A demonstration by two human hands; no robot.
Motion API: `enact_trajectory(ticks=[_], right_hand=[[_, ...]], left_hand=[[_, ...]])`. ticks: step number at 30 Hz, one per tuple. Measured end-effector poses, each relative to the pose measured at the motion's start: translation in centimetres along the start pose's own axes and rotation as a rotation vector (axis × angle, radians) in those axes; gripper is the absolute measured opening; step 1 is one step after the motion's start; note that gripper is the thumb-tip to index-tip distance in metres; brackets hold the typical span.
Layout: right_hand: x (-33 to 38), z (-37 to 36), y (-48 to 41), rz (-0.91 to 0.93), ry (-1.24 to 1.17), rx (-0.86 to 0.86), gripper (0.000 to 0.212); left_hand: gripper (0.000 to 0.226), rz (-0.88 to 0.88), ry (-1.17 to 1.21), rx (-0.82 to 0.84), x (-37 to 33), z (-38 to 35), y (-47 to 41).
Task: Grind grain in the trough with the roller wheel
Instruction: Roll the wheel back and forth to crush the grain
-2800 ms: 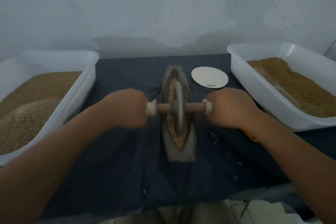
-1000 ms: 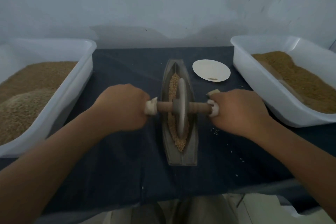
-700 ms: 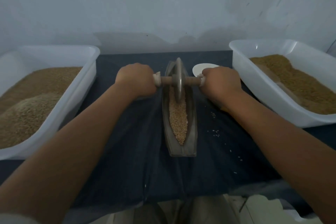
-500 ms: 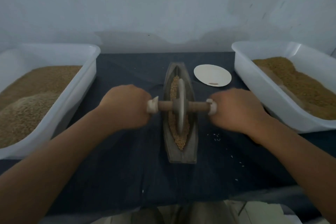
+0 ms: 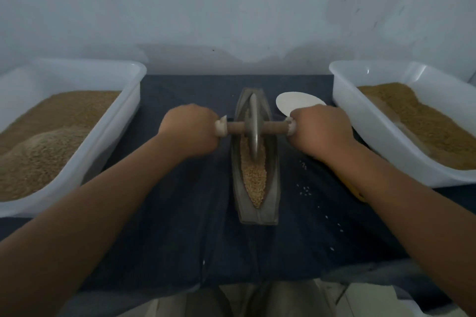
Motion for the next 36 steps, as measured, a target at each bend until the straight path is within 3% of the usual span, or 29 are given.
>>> enact_trajectory(ticks=[3,6,10,13,16,23,27,31,36], right_hand=[[0.4,1.8,5.3,0.069,0.021,-0.142,0.033],[0.2,0.7,7.5,0.102,-0.025,-0.084,0.013],[0.2,-0.6,3.4,-0.016,0.046,-0.114,0.030],[0.3,0.0,-0.7,-0.046,0.036,-0.153,0.034],[0.6,1.7,-1.0,-0.007,0.003,-0.208,0.042],[0.0,-0.1,7.7,0.046,0.013,-0.198,0.026],[-0.1,-1.4,3.4,-0.035,-0.010,-0.199,0.031],[-0.3,-2.2,-1.8,-0.087,-0.011,-0.089,0.028],[-0.4,-1.1,3.1,-0.001,-0.015,0.007,0.030]], left_hand=[[0.034,-0.154,-0.028,-0.118,0.2,0.0,5.5],[0.040,-0.303,0.021,-0.254,-0.3,0.5,7.7],[0.036,-0.157,-0.081,-0.211,0.2,-0.7,2.6],[0.031,0.000,-0.003,-0.121,0.7,-0.6,-2.0],[0.034,0.034,0.069,-0.097,0.8,-0.6,-1.0],[0.050,-0.284,0.009,-0.368,-0.8,0.6,8.2],[0.045,-0.148,-0.080,-0.272,-0.5,0.0,3.1],[0.033,-0.035,-0.053,-0.163,-0.8,0.9,-2.2],[0.029,-0.154,-0.127,-0.107,-1.1,0.9,2.7]])
Point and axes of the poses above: each hand's wrist, its own y-axis away from the middle knuckle, its own z-axis out of the back of the hand, x = y × z, the point moved 6 cm from there along -y, towards the middle knuckle, and after that the axes turned 15 degrees about y, right-handed, at the moved point
